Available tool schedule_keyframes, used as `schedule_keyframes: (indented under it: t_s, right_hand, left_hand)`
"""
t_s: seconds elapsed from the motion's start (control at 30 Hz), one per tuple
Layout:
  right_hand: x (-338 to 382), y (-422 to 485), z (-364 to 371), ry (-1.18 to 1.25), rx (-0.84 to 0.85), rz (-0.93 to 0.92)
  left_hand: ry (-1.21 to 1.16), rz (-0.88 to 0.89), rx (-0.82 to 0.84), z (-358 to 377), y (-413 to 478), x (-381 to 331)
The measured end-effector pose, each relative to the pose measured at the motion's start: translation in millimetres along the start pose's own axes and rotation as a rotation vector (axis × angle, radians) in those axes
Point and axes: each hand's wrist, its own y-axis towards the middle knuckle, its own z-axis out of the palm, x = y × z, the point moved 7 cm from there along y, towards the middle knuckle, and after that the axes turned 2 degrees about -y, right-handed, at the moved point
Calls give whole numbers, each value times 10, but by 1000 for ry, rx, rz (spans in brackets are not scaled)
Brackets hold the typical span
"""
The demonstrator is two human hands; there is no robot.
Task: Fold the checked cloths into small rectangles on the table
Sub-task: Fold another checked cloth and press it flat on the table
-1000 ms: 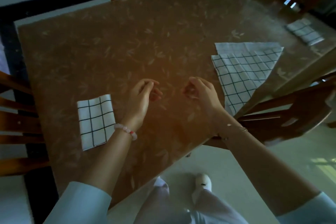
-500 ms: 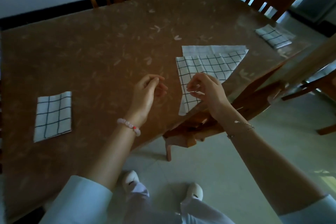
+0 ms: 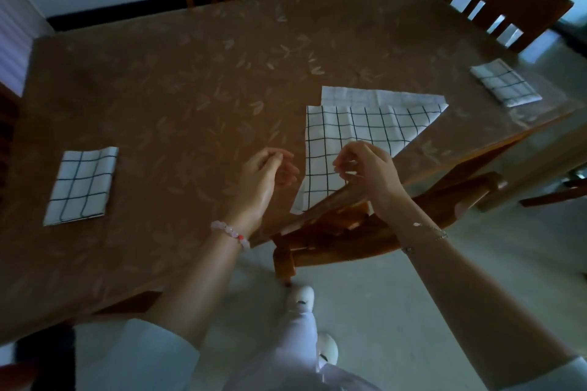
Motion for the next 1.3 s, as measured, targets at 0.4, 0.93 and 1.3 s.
schedule_keyframes:
  t_s: [0.4,0.93,1.3]
  right_hand:
    - [-11,956,-84,-124,24,145]
    - [-157,1621,-275,-134,203,225]
    - [-213,1912,-668,-175,331,227]
  left_hand:
    - [-38,-142,-31,226,883,156]
    - [-8,-199,-240,550,1203,271]
    - [-92,-249,-341,1000,1225,412]
